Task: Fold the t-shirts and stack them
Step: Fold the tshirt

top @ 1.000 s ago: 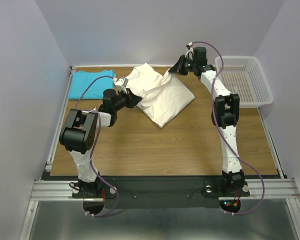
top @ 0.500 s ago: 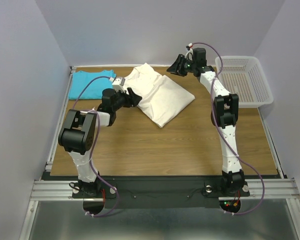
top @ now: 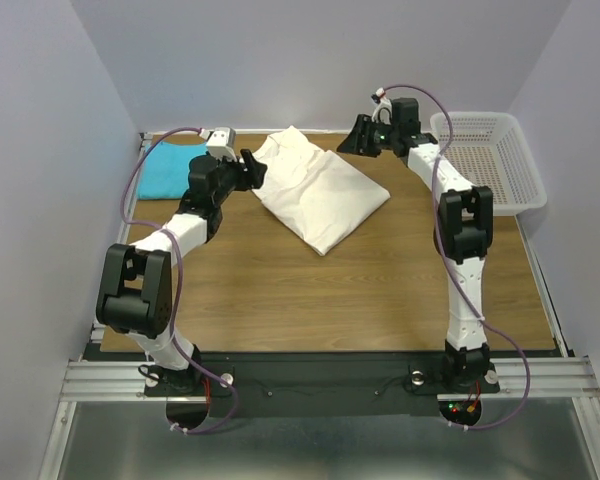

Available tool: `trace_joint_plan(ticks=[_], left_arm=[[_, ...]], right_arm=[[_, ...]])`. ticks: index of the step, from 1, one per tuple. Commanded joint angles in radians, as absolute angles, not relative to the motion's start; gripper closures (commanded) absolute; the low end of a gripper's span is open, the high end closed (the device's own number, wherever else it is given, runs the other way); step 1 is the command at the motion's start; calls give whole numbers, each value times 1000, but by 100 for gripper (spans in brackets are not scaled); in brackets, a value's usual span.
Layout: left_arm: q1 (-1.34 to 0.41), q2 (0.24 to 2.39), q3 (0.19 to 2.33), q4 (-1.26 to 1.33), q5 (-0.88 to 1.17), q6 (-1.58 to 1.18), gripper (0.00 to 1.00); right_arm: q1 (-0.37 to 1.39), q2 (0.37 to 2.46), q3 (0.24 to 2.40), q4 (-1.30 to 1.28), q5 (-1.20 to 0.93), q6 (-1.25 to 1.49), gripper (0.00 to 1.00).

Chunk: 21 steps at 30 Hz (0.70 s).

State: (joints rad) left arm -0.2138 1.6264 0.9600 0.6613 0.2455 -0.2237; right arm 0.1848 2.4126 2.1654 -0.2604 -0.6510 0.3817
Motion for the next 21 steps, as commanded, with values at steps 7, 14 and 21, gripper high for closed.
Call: trace_joint_plan(ticks=[7, 14, 21], left_arm=[[-213, 1566, 873, 574, 491, -393, 35], [-250, 1485, 710, 607, 502, -502, 34], [-354, 1407, 600, 615, 411, -537, 34]], right_arm=[[152, 2112, 1835, -279, -575, 8, 43], [106, 2056, 1672, -318, -442, -77, 41], [63, 2023, 1588, -316, -382, -110, 40]])
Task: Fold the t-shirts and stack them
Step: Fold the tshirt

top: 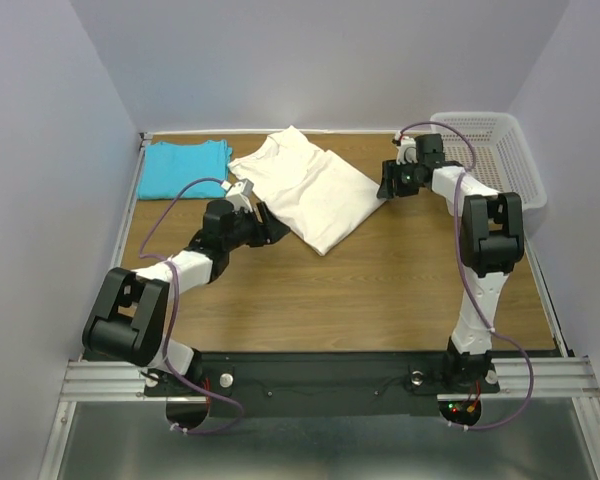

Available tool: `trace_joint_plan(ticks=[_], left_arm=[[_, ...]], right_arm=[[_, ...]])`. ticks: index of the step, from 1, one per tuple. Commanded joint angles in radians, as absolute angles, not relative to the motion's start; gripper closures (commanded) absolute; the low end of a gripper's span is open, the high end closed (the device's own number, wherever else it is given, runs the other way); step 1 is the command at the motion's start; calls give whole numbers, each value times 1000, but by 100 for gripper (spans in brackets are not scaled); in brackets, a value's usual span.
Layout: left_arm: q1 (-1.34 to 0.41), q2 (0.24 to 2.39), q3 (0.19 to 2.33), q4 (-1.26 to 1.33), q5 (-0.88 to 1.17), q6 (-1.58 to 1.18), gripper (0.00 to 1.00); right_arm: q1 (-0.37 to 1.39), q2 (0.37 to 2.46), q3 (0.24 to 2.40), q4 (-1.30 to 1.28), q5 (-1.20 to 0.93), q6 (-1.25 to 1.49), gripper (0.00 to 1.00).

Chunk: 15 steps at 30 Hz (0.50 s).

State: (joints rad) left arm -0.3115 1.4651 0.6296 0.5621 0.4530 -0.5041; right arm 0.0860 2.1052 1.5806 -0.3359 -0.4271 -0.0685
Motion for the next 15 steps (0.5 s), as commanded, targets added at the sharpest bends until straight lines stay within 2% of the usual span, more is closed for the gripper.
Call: trace_joint_plan(ticks=[1, 8, 15], left_arm=[[-370, 1399, 595, 620, 399, -546, 34], [-485, 1410, 595, 641, 324, -589, 34], [-495, 1393, 569, 653, 292, -598, 34]], right_arm=[[60, 2028, 1589, -316, -382, -106, 40], [51, 2069, 1608, -316, -399, -81, 40], [51, 2125, 1640, -316, -466, -38, 40]])
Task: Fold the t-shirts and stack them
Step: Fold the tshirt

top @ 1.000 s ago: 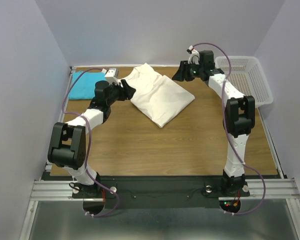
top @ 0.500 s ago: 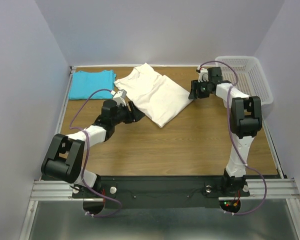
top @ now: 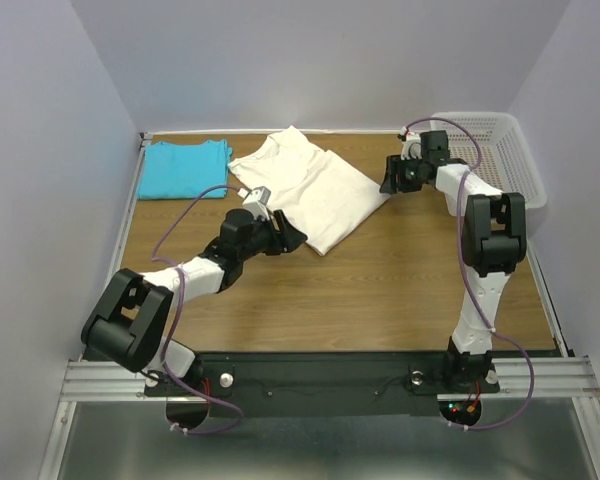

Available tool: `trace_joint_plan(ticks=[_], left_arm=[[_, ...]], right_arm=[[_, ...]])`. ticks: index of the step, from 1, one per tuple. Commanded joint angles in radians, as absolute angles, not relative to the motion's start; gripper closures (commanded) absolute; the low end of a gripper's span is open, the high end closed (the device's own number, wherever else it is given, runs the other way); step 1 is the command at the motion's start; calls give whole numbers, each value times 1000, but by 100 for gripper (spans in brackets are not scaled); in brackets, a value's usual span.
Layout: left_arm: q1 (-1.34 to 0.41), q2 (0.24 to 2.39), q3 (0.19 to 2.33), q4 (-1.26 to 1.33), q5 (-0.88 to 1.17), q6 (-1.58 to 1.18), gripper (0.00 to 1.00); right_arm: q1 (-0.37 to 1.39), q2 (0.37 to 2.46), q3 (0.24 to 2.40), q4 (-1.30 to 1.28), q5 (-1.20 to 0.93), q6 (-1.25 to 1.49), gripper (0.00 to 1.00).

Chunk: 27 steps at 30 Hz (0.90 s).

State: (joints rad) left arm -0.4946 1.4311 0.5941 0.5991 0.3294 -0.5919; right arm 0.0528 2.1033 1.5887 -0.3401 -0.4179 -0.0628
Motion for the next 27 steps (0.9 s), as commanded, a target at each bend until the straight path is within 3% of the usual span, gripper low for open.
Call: trace_joint_plan(ticks=[1, 10, 17, 27], left_arm=[[-495, 1384, 566, 644, 284, -595, 34], [-469, 1201, 548, 456, 124, -517, 33], [-419, 1046, 509, 370, 121, -505, 33], [-417, 1029, 414, 459, 222, -609, 33]], right_arm=[[51, 2126, 1640, -316, -471, -37, 40], [52, 2141, 1631, -318, -482, -23, 41], [48, 2157, 1620, -318, -495, -15, 46], [46, 2135, 1579, -318, -502, -28, 73]])
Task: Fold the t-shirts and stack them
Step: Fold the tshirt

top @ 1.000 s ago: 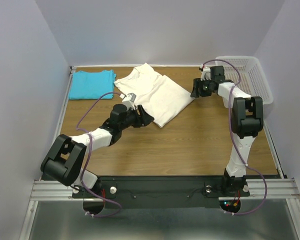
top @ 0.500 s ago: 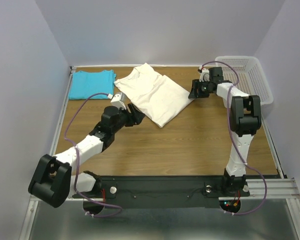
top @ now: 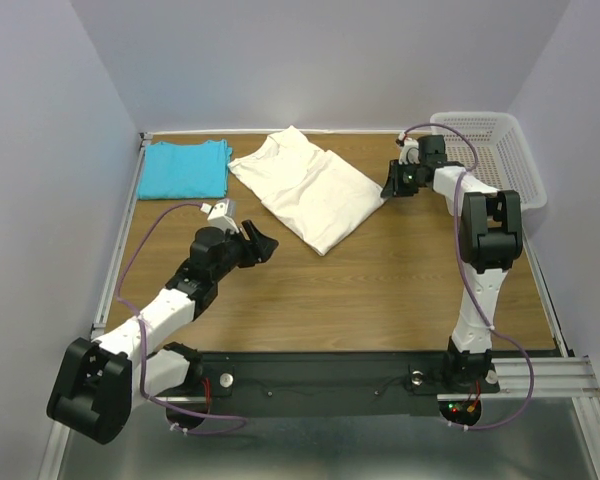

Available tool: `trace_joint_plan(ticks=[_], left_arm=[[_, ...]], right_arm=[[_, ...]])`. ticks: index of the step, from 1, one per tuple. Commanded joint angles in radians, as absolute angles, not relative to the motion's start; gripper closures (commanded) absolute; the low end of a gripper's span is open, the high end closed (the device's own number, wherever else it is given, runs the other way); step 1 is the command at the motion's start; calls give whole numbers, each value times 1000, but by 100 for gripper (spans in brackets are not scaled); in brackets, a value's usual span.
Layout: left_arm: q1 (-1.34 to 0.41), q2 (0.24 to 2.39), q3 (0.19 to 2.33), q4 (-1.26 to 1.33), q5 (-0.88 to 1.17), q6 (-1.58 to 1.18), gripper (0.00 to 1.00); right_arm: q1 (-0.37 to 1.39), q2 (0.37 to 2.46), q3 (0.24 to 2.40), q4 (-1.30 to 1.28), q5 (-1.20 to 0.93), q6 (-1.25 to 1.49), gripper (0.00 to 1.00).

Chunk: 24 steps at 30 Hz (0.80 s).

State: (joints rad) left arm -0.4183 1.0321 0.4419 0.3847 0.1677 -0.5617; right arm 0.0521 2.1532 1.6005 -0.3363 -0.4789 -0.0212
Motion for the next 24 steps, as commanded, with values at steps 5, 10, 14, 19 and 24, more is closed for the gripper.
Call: trace_joint_plan(ticks=[5, 10, 14, 19, 24], left_arm=[[-417, 1028, 394, 480, 227, -618, 33], [-416, 1016, 377, 480, 242, -627, 33], [-416, 1014, 356, 480, 273, -635, 33], [-417, 1003, 319, 480, 344, -658, 33], [-419, 965, 264, 483, 377, -695, 33]], right_arm=[[44, 2118, 1540, -318, -509, -34, 82], [44, 2066, 1470, -318, -500, -49, 89], [43, 1973, 1360, -319, -489, -64, 93], [43, 1841, 1162, -334, -508, -83, 95], [44, 1697, 1025, -399, -537, -141, 95]])
